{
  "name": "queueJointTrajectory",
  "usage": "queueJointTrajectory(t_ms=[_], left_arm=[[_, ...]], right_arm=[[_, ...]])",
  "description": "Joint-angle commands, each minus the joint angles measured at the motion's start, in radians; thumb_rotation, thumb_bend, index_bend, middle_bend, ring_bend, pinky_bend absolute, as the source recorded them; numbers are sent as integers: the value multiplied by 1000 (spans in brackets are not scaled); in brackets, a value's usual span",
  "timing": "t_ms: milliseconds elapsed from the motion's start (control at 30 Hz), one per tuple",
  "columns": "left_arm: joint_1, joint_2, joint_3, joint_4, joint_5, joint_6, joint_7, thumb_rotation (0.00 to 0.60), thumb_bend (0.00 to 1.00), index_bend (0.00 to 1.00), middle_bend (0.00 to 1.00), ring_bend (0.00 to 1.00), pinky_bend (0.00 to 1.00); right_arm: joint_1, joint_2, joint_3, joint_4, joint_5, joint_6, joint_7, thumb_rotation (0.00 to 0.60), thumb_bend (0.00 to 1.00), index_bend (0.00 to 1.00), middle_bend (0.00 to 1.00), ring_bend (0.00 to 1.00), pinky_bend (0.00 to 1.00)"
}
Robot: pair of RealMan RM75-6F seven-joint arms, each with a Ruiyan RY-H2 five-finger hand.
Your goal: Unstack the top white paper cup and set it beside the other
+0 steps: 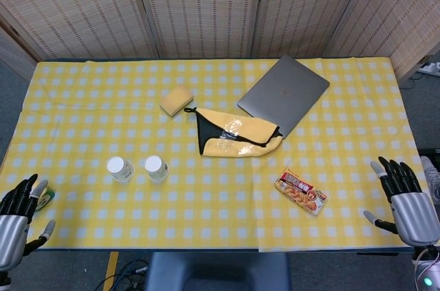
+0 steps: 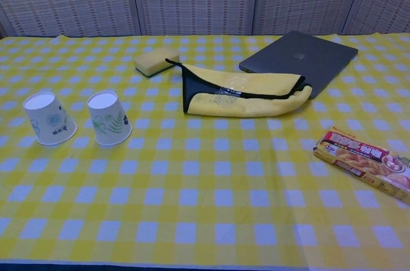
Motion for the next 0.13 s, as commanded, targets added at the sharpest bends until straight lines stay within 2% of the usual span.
queueJointTrajectory(t_ms=[33, 133], left_arm=[[18, -22, -16, 43, -18, -7, -51, 600, 347, 0, 0, 0, 165], [28, -39, -23, 83, -33, -23, -87, 600, 347, 0, 0, 0, 165]], right_arm=[[2, -7, 3, -2, 9, -7, -16, 600, 113, 0, 0, 0, 0], [2, -12, 6, -4, 20, -12, -27, 600, 114, 0, 0, 0, 0]])
